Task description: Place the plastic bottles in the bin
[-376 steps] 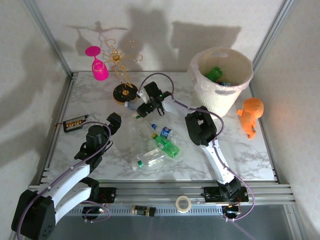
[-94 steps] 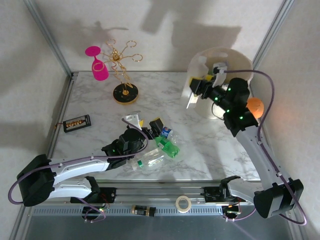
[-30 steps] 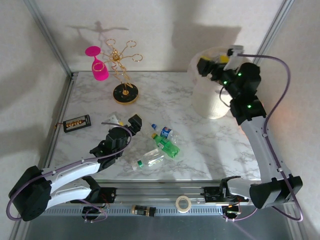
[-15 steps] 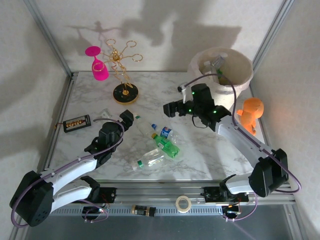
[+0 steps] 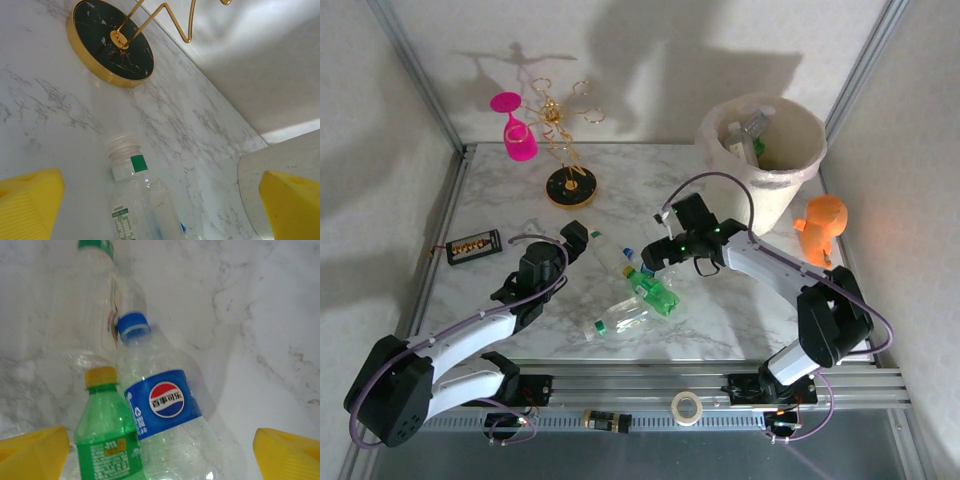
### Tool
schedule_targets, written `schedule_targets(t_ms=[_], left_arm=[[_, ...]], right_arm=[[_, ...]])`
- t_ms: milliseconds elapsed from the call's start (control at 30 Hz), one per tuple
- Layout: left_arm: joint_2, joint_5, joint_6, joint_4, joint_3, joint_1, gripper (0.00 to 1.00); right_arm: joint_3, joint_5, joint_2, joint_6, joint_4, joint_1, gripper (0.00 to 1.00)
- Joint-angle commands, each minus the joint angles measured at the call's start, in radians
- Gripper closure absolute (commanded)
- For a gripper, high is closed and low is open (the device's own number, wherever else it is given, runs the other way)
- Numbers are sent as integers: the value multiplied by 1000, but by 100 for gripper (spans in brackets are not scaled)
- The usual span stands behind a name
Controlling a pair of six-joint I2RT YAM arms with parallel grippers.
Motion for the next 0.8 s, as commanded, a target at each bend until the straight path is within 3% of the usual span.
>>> schedule_targets(t_ms=[0, 433, 767], left_arm=[[6, 22, -19, 28, 18, 11, 0], [-25, 25, -27, 18, -12, 21, 0], [-38, 32, -41, 26, -37, 23, 0]], right_arm=[[34, 62, 63, -35, -55, 15, 8], [105, 222, 254, -55, -109, 40, 14], [126, 224, 313, -65, -99, 41, 23]])
